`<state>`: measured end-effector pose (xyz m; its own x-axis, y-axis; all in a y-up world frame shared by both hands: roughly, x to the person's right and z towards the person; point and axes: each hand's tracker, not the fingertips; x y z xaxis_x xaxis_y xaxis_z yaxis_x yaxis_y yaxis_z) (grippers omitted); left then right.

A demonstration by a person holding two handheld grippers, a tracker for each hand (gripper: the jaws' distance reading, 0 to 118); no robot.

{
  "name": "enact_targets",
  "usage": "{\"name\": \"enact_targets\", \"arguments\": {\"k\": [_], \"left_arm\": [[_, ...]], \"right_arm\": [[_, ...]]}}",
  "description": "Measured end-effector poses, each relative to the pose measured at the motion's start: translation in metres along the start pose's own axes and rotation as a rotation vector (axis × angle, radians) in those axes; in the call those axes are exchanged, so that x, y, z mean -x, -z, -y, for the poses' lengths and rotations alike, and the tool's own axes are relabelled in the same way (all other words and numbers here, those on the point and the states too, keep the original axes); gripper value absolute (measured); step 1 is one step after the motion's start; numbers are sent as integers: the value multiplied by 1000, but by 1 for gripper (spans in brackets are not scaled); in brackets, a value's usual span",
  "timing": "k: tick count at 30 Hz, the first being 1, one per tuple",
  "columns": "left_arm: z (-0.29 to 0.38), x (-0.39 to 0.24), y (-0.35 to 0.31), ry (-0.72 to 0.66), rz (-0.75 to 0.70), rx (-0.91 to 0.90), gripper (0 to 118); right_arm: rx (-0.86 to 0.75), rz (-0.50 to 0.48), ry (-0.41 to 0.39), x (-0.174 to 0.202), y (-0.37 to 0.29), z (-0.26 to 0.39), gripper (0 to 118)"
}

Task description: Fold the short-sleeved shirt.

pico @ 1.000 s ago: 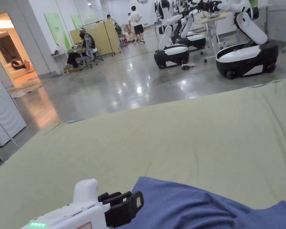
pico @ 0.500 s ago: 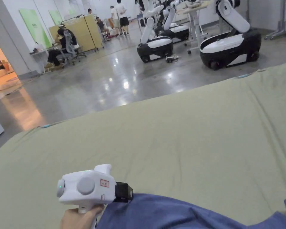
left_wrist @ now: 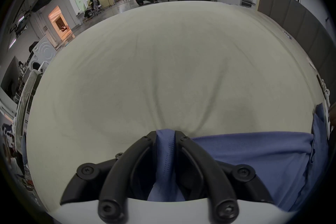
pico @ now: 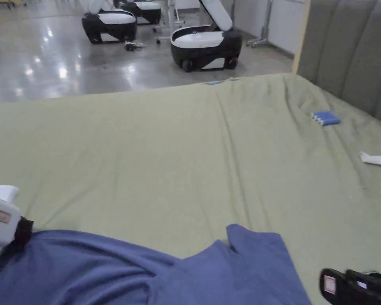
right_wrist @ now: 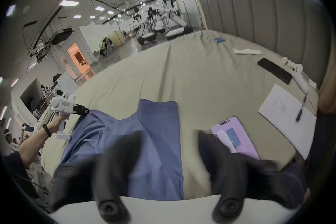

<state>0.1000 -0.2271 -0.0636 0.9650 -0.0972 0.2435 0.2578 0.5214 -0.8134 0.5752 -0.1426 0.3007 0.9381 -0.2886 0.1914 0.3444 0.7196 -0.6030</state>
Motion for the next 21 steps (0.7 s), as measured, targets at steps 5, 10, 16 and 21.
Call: {"name": "enact_targets", "arguments": {"k": [5, 10, 16, 21], "left_arm": [[-6, -2, 2, -16, 14, 57, 16], [-4, -3, 1, -18, 17, 56, 16], [-5, 1, 5, -27, 8, 38, 16], [11, 4, -18, -2, -15, -80, 7]], "right_arm": [[135, 31, 132, -16, 80, -28, 92], [310, 126, 102, -15, 155, -13, 84], [300, 231, -188, 42, 150, -3, 9], [268, 172, -182, 27, 149, 3, 1]]}}
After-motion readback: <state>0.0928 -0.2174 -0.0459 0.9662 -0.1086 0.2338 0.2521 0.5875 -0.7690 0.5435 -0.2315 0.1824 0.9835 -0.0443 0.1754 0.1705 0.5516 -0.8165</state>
